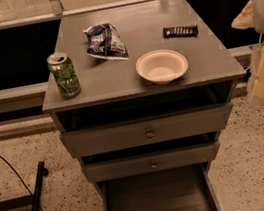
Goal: Place rxbar chocolate into bottom drawer
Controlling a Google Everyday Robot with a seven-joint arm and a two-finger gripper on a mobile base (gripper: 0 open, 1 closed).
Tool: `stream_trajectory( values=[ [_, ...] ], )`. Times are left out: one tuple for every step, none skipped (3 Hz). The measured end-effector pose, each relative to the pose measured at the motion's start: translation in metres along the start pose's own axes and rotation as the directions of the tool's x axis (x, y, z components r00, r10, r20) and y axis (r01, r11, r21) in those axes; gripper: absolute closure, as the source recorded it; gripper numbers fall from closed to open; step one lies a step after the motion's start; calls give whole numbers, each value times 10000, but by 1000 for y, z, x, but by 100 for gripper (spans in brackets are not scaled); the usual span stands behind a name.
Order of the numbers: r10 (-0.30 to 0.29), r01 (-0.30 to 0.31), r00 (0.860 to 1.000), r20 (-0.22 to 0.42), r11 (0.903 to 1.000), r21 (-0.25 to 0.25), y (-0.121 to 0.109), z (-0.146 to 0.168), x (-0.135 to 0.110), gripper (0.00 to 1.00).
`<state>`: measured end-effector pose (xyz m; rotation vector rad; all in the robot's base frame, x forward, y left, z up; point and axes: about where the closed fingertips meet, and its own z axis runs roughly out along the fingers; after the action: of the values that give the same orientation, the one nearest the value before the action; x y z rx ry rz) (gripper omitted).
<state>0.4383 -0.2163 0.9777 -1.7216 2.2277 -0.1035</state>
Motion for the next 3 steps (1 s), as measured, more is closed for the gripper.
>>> stream_trajectory(
  values=[
    [-1,1,10000,1,10000,1,0,0,0,0],
    [-332,319,9988,362,9988,366,-29,8,1,0],
    [-798,715,9904,1130,9946,751,-82,21,7,0]
  ],
)
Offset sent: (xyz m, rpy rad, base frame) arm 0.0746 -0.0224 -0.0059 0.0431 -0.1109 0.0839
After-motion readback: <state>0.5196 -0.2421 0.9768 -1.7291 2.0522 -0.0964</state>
